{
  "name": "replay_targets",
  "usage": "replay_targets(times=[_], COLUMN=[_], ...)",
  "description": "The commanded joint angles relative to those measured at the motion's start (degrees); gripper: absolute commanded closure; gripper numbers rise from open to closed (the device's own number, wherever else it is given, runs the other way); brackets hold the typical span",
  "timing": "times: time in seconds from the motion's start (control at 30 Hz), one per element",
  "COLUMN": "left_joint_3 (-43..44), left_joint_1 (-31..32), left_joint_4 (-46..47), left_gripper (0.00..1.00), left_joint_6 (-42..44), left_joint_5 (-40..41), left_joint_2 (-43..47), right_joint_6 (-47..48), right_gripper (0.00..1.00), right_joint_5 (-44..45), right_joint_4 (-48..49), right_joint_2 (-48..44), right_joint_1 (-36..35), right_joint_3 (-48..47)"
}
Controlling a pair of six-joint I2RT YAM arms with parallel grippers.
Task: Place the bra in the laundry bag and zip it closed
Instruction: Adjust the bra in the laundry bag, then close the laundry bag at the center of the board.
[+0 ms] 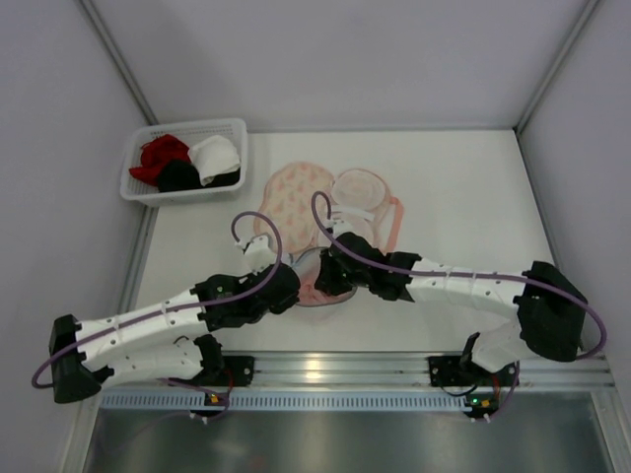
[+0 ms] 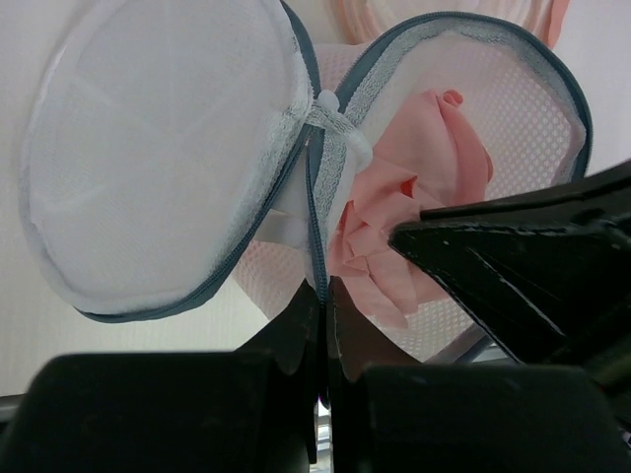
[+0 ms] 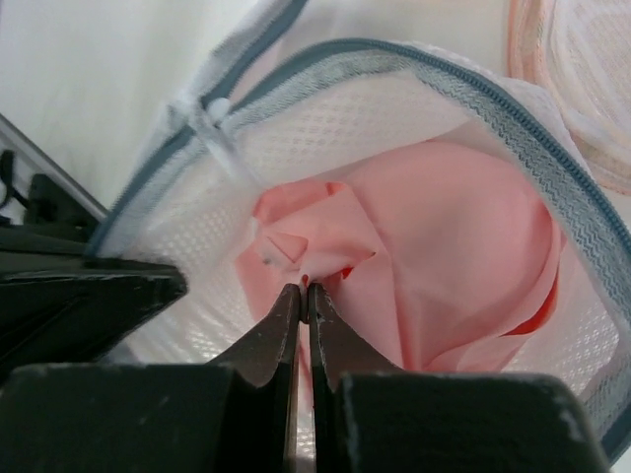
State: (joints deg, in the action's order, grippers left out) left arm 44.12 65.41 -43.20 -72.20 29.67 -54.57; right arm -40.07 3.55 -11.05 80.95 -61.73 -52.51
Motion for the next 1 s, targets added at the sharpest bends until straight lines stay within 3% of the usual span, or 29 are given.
replay_targets(times=[0.0, 0.07, 0.1, 0.13, 0.2, 0.23, 0.27, 0.43, 0.6, 0.83, 0.97], left_joint_3=[-0.17, -0.09, -0.17, -0.26, -0.52, -0.52, -0.52, -0.79, -0.70, 0.44, 0.44], left_joint_1=[-0.10, -0.10, -0.10, -0.10, -0.10, -0.10, -0.10, -0.10, -0.10, -0.10, -0.10], left_joint_4=[2.16, 2.07, 2.07, 2.15, 2.07, 2.07, 2.07, 2.15, 2.07, 2.16, 2.24], left_gripper=[1.00, 1.00, 1.00, 1.00, 1.00, 1.00, 1.00, 1.00, 1.00, 1.00, 1.00], left_joint_6=[0.40, 0.66, 0.49, 0.49, 0.57, 0.57, 0.83, 0.75, 1.54, 3.21, 2.69], left_joint_5=[0.12, 0.82, 1.44, 1.62, 1.79, 1.97, 2.06, 2.85, 3.73, 3.20, 3.37], left_joint_2=[1.65, 2.62, 2.80, 2.97, 2.97, 2.97, 2.80, 4.29, 6.22, 4.82, 4.91], right_joint_6=[3.24, 4.73, 6.31, 7.11, 8.96, 9.40, 10.01, 11.42, 10.90, 8.53, 8.61], right_gripper=[1.00, 0.97, 0.89, 0.78, 0.31, 0.31, 0.13, 0.10, 0.21, 0.24, 0.29], right_joint_5=[1.10, -1.17, -1.79, -1.45, -0.74, -0.83, -0.74, 3.37, 7.69, 1.20, 2.42], right_joint_4=[1.49, -0.45, -3.25, -4.67, -7.91, -8.63, -9.60, -16.45, -19.19, -11.28, -8.64], right_joint_2=[4.11, 5.44, 5.19, 4.23, -0.32, -2.18, -3.85, -11.94, -16.25, -17.67, -14.33], right_joint_1=[0.56, 0.65, 0.65, 0.65, 1.00, 1.26, 1.53, 4.16, 6.80, 6.98, 6.98], right_joint_3=[-3.29, -5.13, -5.93, -6.81, -9.79, -9.80, -11.37, -13.24, -6.30, 4.17, 6.28])
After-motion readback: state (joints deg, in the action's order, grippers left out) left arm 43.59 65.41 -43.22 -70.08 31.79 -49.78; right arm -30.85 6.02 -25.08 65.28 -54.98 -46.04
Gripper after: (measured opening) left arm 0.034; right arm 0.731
